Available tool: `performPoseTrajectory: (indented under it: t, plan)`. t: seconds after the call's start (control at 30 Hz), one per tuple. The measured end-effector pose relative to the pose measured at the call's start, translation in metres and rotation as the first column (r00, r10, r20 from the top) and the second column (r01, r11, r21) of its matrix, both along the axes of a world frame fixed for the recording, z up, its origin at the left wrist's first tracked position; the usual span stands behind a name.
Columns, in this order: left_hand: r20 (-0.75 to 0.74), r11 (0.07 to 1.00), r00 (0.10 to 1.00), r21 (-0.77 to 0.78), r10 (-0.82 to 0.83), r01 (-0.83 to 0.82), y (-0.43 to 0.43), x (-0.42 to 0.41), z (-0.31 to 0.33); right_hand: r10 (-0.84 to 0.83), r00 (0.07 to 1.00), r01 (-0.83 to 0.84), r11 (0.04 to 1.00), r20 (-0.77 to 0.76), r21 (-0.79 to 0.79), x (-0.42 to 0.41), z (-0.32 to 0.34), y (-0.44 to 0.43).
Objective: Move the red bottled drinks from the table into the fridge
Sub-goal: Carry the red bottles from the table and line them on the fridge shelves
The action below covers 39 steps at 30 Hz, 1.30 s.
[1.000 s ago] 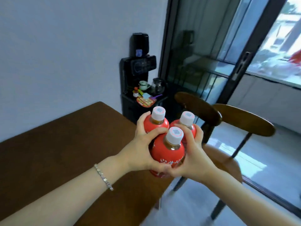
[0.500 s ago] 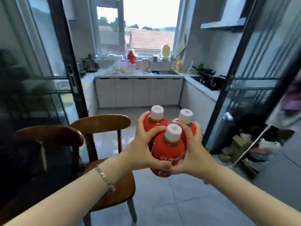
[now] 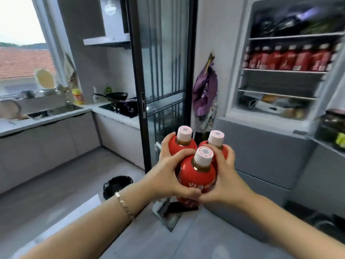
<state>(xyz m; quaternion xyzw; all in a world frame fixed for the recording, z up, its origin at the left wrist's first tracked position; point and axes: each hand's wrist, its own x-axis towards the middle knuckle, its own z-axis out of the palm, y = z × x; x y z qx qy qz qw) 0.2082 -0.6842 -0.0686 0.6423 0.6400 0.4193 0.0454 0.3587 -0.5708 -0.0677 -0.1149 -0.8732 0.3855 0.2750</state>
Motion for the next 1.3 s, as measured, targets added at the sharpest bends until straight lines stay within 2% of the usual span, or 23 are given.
performPoseTrajectory:
  t: [0.13, 0.27, 0.33, 0.57, 0.7, 0.93, 1.0, 1.17, 1.3]
  plan:
    - [-0.021, 0.985, 0.985, 0.008, -0.173, 0.174, 0.112, -0.010, 0.001, -0.185, 0.983, 0.185, 0.983, -0.010, 0.013, 0.007, -0.001, 0.084]
    - [-0.046, 0.961, 0.961, 0.037, -0.272, 0.274, 0.217, -0.008, -0.002, -0.286, 0.958, 0.285, 0.957, 0.024, 0.046, 0.018, 0.002, 0.170]
    - [-0.031, 0.956, 0.958, 0.061, -0.285, 0.286, 0.255, -0.007, -0.003, -0.311, 0.948, 0.307, 0.949, 0.061, 0.072, 0.020, 0.005, 0.205]
    - [0.019, 0.924, 0.925, 0.067, -0.379, 0.377, 0.447, -0.005, 0.025, -0.410, 0.912, 0.403, 0.905, 0.025, 0.139, 0.024, 0.031, 0.388]
    - [0.034, 0.908, 0.909, 0.073, -0.415, 0.412, 0.519, -0.010, 0.033, -0.428, 0.903, 0.416, 0.891, 0.031, 0.183, 0.021, 0.042, 0.457]
    - [0.079, 0.872, 0.869, 0.066, -0.488, 0.484, 0.670, -0.030, 0.034, -0.562, 0.826, 0.541, 0.813, 0.047, 0.215, 0.002, 0.043, 0.590]
    - [0.084, 0.846, 0.842, 0.056, -0.533, 0.530, 0.732, -0.044, 0.030, -0.612, 0.789, 0.591, 0.777, 0.043, 0.218, -0.009, 0.040, 0.642]
    - [0.104, 0.831, 0.828, -0.028, -0.551, 0.556, 0.819, -0.059, 0.044, -0.675, 0.726, 0.650, 0.736, 0.132, 0.190, -0.026, 0.053, 0.716]
    - [0.262, 0.824, 0.824, -0.144, -0.503, 0.549, 0.887, -0.062, 0.067, -0.690, 0.673, 0.696, 0.713, 0.265, 0.090, -0.037, 0.081, 0.779]
